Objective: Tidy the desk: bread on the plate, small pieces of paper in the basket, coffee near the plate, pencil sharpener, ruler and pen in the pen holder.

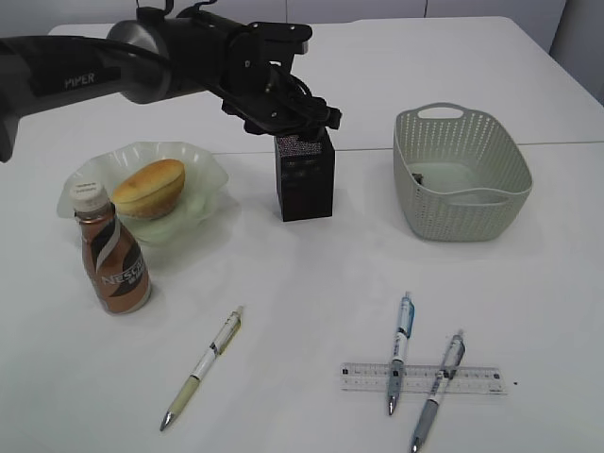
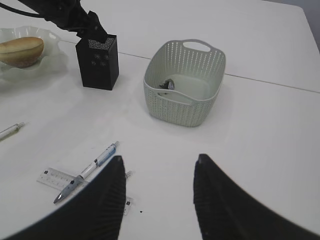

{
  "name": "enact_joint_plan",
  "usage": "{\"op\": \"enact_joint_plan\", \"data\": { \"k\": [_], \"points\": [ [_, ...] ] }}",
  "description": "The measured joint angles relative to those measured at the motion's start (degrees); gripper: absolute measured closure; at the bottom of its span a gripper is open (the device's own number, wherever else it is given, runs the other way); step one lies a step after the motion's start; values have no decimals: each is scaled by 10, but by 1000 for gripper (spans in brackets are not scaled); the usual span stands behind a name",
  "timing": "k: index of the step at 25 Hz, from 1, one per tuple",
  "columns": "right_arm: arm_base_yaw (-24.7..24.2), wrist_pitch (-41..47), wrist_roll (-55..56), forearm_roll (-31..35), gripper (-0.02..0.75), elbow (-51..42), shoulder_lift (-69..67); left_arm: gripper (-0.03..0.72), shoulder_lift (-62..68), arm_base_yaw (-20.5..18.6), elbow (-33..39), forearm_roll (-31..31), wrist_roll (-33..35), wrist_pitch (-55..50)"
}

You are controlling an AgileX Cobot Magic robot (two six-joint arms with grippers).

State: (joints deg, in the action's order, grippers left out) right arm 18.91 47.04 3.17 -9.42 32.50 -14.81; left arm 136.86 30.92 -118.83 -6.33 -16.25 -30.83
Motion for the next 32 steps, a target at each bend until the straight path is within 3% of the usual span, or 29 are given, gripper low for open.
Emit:
{"op": "enact_joint_plan", "data": {
  "k": [10, 20, 24, 28, 32],
  "points": [
    [0, -2, 0, 0, 376, 0, 0, 223, -42, 0, 0, -17, 0, -27],
    [0, -2, 0, 0, 376, 2, -4, 223, -134, 0, 0, -37, 0, -254],
    [0, 5, 0, 0, 376, 28, -29, 223, -163, -8, -1, -16, 0, -380],
    [0, 26, 0, 1, 376, 61, -70, 231, -200, -25, -1, 35, 7, -400],
    [0, 78, 0, 2, 376, 103, -131, 262, -252, -28, -1, 45, 34, -405]
  ]
}}
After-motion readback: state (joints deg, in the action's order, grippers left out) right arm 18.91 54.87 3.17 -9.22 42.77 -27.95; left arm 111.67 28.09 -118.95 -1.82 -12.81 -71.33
